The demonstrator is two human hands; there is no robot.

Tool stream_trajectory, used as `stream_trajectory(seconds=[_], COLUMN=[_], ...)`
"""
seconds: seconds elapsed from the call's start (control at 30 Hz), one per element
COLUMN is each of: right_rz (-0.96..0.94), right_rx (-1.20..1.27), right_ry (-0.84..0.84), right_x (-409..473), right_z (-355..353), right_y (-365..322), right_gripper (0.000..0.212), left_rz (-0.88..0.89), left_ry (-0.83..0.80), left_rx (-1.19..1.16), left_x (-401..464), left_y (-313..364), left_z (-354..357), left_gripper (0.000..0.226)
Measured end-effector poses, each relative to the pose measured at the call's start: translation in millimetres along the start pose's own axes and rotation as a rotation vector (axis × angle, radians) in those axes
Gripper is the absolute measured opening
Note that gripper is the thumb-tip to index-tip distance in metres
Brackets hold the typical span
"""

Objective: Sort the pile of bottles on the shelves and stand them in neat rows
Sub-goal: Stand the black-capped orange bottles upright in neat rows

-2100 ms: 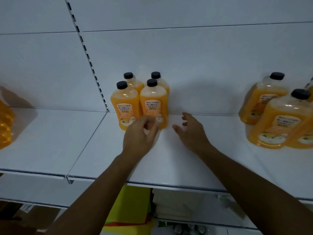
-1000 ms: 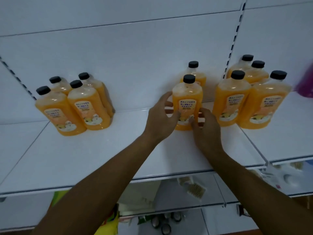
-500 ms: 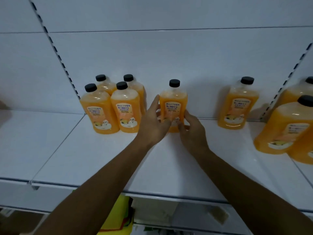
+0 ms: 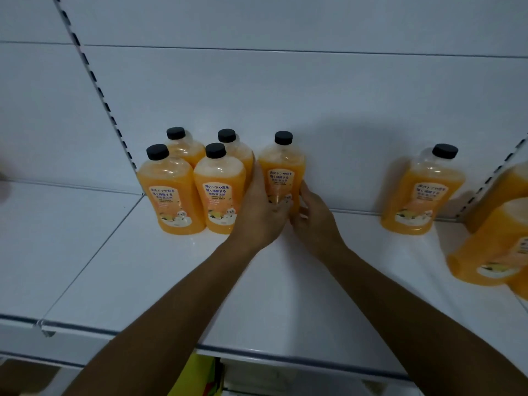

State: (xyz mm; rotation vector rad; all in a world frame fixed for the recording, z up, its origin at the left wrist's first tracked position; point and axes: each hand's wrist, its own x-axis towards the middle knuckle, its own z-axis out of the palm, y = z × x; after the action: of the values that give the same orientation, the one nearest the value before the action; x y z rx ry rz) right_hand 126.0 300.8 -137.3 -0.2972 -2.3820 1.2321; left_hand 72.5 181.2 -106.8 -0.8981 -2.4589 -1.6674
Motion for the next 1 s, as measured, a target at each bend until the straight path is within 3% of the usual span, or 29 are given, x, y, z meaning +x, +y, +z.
stream_trajectory(seconds=[0.27, 0.43, 0.53, 0.7, 0.83, 1.0], right_rz=[0.023, 0.132, 0.126, 0.120, 0.152, 0.217], right_rx=[0.027, -0.015, -0.023, -0.095, -0.158, -0.110], right_ry=[-0.140, -0.046, 0.030, 0.235, 0.413, 0.395], right_x=[2.1, -17.7, -35.8, -66.6, -81.9, -79.3], right_z=[-4.1, -25.0, -50.0, -101.1, -135.9, -142.9], right_y=[4.1, 19.7, 24.4, 38.4, 50.0, 60.4], right_gripper=[0.064, 0.065, 0.053, 0.041, 0.049, 0.067], left_rz=[-0.160, -0.145, -0.188, -0.066, -0.003, 0.087], left_ry=[-0.103, 0.054, -0.013, -0.222, -0.347, -0.288], left_rx=[0.166, 0.113, 0.140, 0.096, 0.006, -0.103], left_x=[-5.4, -27.6, -35.1, -33.6, -26.5, -7.6], left_y=[0.0, 7.1, 20.5, 51.9, 72.4, 102.9], left_z=[9.0, 36.1, 60.3, 103.8, 133.2, 148.9], left_gripper=[0.100, 0.062, 0.039, 0.051, 0.060, 0.061])
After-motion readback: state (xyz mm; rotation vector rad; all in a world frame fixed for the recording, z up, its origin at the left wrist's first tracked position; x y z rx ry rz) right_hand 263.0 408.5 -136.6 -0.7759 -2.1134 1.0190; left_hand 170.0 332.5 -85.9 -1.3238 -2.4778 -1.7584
